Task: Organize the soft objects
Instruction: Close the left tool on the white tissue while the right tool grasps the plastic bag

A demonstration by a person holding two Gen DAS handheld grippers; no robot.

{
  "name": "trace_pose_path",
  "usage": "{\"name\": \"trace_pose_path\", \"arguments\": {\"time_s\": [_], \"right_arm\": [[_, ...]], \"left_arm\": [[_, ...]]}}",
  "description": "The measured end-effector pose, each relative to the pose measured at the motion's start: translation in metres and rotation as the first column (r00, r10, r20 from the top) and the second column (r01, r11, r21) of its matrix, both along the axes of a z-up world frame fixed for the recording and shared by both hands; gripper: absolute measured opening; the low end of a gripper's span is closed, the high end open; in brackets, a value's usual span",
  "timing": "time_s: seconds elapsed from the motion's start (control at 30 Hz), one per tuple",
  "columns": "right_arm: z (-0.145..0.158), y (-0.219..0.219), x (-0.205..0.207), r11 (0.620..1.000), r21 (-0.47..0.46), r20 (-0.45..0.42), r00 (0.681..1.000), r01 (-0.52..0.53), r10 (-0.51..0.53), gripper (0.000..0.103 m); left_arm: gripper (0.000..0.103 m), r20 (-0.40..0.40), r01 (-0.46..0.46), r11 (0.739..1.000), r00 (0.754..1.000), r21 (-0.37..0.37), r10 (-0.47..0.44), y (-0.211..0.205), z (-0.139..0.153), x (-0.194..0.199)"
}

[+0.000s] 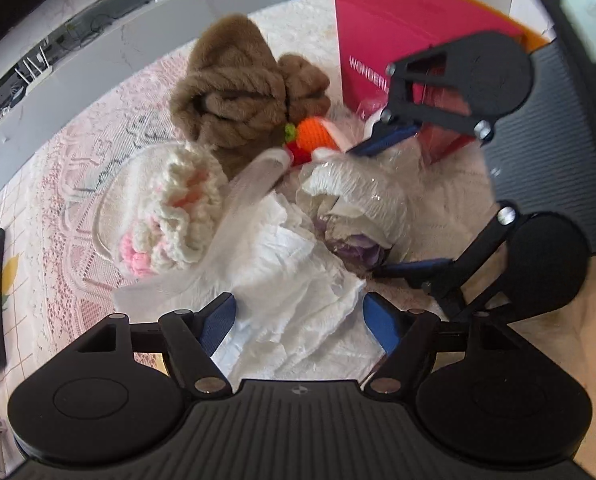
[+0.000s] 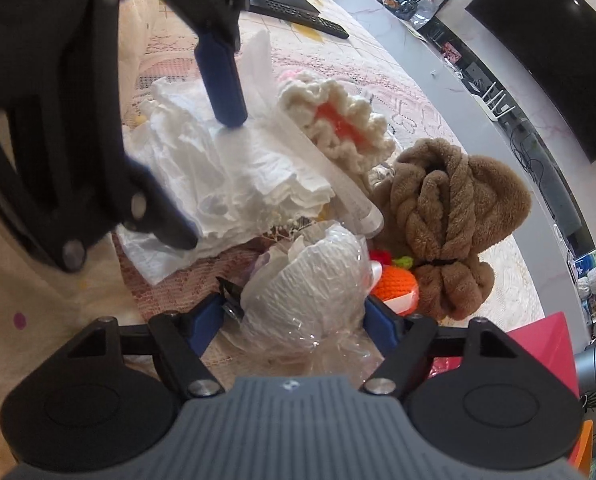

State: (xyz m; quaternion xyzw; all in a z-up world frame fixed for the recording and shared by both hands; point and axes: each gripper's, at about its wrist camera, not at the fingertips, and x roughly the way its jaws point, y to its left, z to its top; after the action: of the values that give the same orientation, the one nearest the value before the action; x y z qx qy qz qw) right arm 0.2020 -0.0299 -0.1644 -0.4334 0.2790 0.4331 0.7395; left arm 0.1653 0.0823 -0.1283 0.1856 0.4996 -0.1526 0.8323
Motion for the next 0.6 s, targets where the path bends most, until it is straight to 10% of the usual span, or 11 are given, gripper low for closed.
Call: {"name": "trace_pose_path", "arguments": {"time_s": [0.23, 0.6], "right_arm": [[-0.003, -0.006, -0.002, 0.999, 0.033, -0.017, 1.0, 0.01, -0.009, 0.075], [0.02, -0.015, -0.009, 0.984, 0.141, -0.075, 0.992, 0.112, -0.102, 0.052]], "left_arm": [[0.089, -0.016, -0.017, 0.99, 1.0, 0.143, 0.019, -0.013, -0.017, 0.013], [0.017, 0.111, -0.086, 0.994, 0.991, 0.062, 0.078, 0.001, 0.017, -0.014]]}}
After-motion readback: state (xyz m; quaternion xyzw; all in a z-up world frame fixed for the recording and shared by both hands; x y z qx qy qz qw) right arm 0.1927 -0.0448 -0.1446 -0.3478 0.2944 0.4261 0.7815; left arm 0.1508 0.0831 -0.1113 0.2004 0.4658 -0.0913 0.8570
